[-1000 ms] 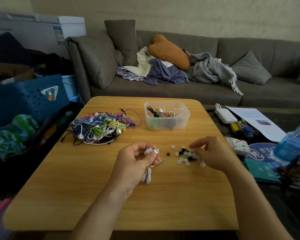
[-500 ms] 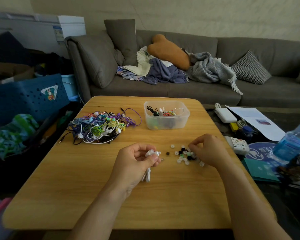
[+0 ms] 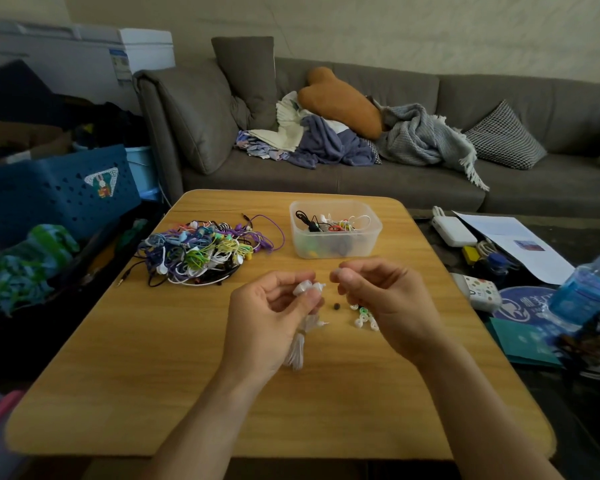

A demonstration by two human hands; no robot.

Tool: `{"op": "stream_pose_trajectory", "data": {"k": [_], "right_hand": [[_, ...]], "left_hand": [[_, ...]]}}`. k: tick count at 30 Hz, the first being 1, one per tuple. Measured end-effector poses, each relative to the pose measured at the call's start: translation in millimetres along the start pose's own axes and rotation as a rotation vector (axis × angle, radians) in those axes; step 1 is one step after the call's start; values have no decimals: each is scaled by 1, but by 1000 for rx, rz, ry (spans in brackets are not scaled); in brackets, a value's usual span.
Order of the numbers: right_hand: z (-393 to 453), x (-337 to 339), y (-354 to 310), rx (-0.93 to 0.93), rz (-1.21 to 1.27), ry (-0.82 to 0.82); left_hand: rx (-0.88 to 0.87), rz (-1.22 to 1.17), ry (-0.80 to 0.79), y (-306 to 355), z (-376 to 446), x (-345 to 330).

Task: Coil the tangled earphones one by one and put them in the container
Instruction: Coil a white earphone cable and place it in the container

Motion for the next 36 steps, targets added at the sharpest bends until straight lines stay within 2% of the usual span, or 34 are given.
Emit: {"op": "stream_pose_trajectory", "data": {"k": [6, 12, 19, 28, 31, 36], "right_hand": [[2, -17, 6, 94, 72, 12], [-2, -23, -2, 123, 101, 17], [-5, -26, -11, 235, -56, 68], [-7, -33, -12, 324, -113, 42], [-5, -35, -10, 281, -114, 31], [-3, -37, 5, 97, -69, 69]], "left_hand": [[-160, 39, 28, 14, -3, 2], [-198, -20, 12, 18, -3, 1], [-223, -19, 29, 17, -4, 6], [-354, 192, 103, 27, -9, 13], [-382, 224, 106, 29, -10, 15], [-469, 370, 129, 31, -11, 18]]}}
Point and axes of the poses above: each hand's wrist, its own z-axis towards the middle knuckle, its own x-axis out of the back of the hand, y = z × x, the point moved 8 cm from there along z, towards the middle knuckle, and after that the axes turned 3 degrees about x, right-handed, at the moved point
